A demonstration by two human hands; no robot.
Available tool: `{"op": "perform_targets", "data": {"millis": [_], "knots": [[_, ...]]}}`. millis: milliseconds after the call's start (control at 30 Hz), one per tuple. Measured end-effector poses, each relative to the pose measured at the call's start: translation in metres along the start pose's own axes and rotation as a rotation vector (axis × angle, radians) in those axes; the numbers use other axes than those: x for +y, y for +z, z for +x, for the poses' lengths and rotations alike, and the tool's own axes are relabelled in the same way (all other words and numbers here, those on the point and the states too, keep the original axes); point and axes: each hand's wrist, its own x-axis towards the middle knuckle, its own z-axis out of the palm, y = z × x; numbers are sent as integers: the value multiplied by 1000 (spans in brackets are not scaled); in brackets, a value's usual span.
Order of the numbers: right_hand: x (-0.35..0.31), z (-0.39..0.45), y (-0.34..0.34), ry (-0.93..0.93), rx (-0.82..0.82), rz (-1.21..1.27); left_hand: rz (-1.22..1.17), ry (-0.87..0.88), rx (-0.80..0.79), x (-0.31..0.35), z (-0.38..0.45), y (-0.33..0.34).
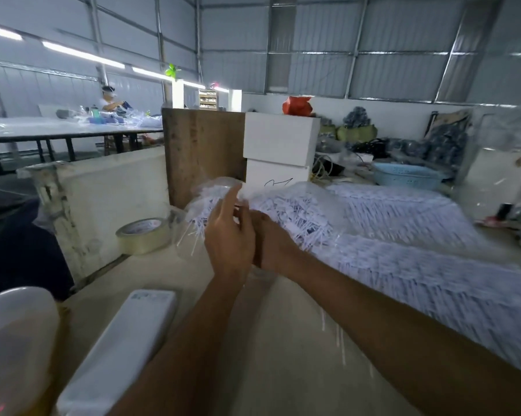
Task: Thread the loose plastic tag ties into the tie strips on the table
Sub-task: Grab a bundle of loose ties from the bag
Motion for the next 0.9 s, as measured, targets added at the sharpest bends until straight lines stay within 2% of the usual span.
{"op": "perform_targets", "data": {"millis": [100,167,233,300,367,467,533,633,767,900], "knots": [[9,-59,-15,-15,-123,-70,12,163,-31,5,-4,2],[17,-111,-28,-81,-85,-8,5,218,-84,15,-12,2],[28,-164,-46,-67,-82,44,22,351,-175,29,-22,5],[47,-211,-66,-16,-58,57,50,542,-321,45,-35,11],[71,-248,-83,95,-41,33,126,691,-546,59,-47,22],[114,-289,-99,277,-2,-8,264,727,-902,73,-62,45],[142,-308,-102,375,27,-18,293,687,-1039,85,-71,62],[171,-328,-96,531,46,-31,326,559,-1087,95,-83,87],[183,-342,-84,580,-5,54,417,518,-1085,82,-101,97],[187,-342,-85,634,123,87,247,412,-920,77,-105,95]]}}
